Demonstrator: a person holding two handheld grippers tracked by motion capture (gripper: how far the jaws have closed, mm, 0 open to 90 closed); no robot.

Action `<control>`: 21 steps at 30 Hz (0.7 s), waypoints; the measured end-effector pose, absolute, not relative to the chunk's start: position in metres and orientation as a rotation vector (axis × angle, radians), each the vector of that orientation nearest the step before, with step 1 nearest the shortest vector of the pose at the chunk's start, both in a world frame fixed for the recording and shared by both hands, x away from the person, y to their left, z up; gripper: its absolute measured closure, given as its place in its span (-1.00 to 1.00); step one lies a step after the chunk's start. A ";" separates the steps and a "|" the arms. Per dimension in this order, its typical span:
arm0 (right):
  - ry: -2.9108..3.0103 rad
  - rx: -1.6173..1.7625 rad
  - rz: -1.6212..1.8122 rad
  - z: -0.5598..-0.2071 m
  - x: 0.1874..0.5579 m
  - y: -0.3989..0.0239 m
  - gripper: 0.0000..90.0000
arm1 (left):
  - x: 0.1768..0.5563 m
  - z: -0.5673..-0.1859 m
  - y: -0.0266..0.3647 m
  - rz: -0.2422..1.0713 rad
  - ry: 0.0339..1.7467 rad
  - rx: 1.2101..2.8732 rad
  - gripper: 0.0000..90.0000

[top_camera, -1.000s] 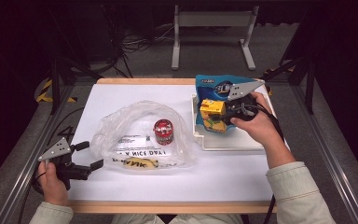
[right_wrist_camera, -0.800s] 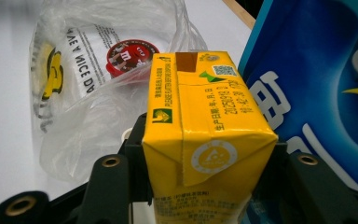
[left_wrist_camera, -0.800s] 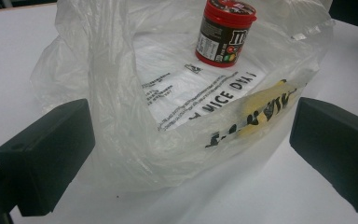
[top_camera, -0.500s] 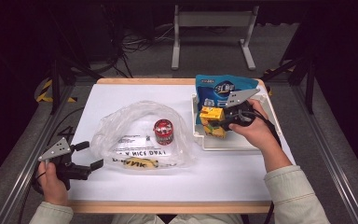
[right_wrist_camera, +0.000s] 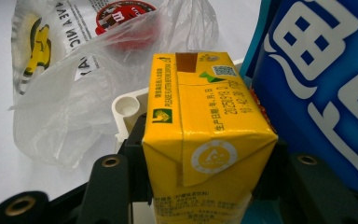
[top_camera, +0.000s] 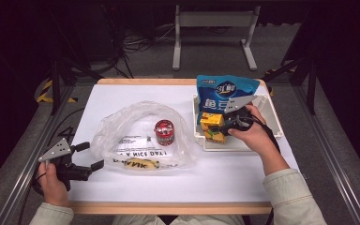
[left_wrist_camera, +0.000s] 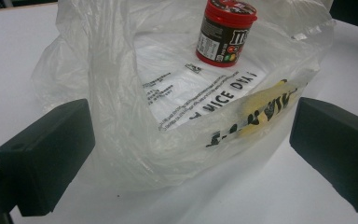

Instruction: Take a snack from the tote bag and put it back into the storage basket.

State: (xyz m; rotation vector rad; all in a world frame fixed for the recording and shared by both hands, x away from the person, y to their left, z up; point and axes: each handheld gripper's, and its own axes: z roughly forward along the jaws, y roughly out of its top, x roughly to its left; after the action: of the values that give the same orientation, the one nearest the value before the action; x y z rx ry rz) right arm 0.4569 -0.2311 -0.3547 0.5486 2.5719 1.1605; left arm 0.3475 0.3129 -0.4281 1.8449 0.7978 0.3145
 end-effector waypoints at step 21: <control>2.610 0.591 1.158 -0.372 0.459 -0.232 0.17 | 0.347 -0.428 0.313 0.316 0.797 1.846 -0.99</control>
State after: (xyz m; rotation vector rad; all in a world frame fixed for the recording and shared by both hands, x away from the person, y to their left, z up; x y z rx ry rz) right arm 0.4594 -0.2316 -0.3723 0.5908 2.6101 1.1583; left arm 0.3473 0.3132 -0.4280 1.8461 0.7967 0.3157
